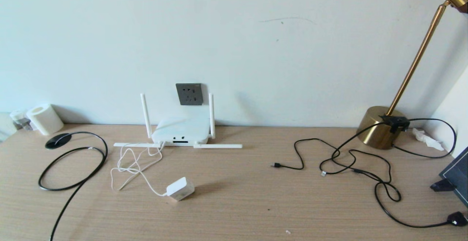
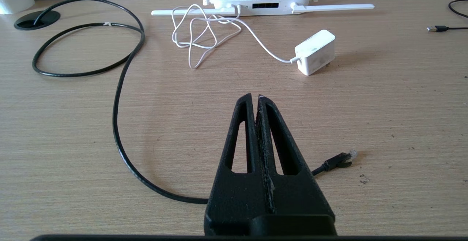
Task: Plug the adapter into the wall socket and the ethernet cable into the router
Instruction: Pick up plug
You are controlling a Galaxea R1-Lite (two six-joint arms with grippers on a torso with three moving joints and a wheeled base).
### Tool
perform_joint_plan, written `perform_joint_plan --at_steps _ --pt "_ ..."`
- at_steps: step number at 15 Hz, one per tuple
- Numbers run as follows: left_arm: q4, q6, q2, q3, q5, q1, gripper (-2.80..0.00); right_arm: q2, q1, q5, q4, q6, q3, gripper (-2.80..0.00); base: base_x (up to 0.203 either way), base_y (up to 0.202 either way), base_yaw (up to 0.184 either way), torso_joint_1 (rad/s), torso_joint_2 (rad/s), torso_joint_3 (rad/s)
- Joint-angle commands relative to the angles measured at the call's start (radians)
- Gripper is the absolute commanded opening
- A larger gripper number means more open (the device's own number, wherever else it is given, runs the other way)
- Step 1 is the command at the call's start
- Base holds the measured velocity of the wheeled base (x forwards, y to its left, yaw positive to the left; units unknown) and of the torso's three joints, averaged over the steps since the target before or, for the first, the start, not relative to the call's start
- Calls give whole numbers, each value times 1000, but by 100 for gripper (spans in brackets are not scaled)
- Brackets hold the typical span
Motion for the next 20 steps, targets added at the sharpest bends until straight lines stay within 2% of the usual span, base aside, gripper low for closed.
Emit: perform_joint_plan --at_steps 1,5,7,10,12,15,17,20 --pt "0 1 1 -2 1 0 -280 0 -1 0 -1 -3 1 -280 0 0 0 0 0 0" --pt "4 29 0 -33 -7 0 -280 0 -1 -2 -7 5 4 -280 0 0 0 0 0 0" --pt "22 52 47 -143 -45 -1 -280 0 -1 -2 -7 5 4 -280 0 0 0 0 0 0" --pt "37 84 284 -351 -138 -33 -280 0 -1 -2 -7 5 4 -280 0 0 0 0 0 0" --pt "42 145 469 -434 -176 -85 -280 0 -1 -2 -7 5 4 -280 0 0 0 0 0 0" --pt "42 237 741 -497 -202 -179 -280 0 -1 -2 -7 5 4 -280 0 0 0 0 0 0" --pt "41 294 920 -542 -226 -213 -280 0 -1 -2 -7 5 4 -280 0 0 0 0 0 0" --pt "51 452 1158 -650 -311 -233 -280 0 -1 -2 -7 5 4 -280 0 0 0 0 0 0"
